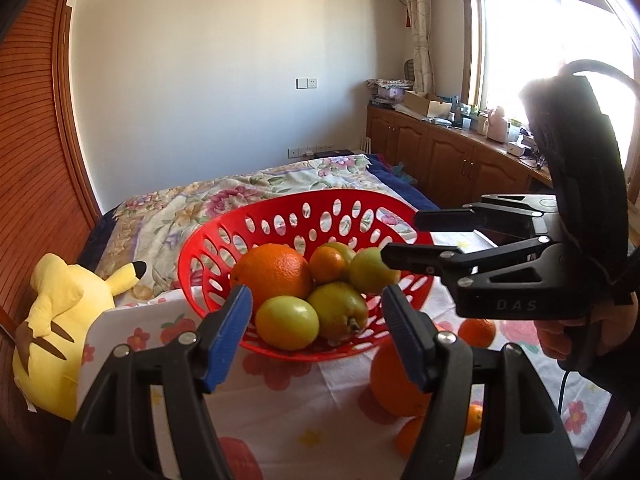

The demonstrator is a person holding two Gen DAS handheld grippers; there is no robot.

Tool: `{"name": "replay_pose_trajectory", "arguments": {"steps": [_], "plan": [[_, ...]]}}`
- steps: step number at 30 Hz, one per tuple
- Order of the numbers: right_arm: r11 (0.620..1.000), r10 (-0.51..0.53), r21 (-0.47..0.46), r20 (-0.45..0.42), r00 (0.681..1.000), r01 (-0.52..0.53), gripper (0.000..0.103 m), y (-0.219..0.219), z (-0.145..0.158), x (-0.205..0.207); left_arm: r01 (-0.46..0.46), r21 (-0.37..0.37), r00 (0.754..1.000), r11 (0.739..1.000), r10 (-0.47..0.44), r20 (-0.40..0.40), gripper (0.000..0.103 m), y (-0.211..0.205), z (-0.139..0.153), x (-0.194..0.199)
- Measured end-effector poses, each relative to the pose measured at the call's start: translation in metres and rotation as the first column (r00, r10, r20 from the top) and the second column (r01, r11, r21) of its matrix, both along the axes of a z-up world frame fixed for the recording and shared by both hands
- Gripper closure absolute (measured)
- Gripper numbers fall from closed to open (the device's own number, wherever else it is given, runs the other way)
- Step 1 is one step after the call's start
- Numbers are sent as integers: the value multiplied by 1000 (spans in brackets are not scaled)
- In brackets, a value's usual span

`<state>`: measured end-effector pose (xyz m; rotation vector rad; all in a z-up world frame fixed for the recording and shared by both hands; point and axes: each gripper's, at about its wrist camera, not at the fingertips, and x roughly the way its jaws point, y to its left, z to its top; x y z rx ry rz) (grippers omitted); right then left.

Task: Organize fruits
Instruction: 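Open both tools to drop the citrus and tangerine into the basket, then grasp another small orange on the cloth with the right tool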

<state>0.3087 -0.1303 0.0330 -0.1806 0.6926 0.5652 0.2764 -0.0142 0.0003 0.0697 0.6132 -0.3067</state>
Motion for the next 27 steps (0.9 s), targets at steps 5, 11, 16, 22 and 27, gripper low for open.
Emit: {"name": "replay_pose_trajectory", "arguments": {"steps": [5,11,16,22,27], "plan": [[1000,-14,0,6,1000,14,47,-13,1,-18,9,-5,1000,1000,-9,-4,32,-3,-5,-14],[999,-39,6,8,999,39,47,-33,0,-42,21,-34,1000,999,-22,-22,31,-4,-13,-31],[996,-84,8,-7,996,84,46,-53,-10,-58,31,-63,998,998,-34,-51,31,-8,-25,-40],[992,-127,-21,-44,991,126,46,-72,-33,-73,49,-83,994,995,-57,-93,31,-20,-48,-54],[988,-152,-29,-86,985,150,46,-81,-51,-78,74,-77,989,994,-83,-119,31,-34,-63,-65]]}}
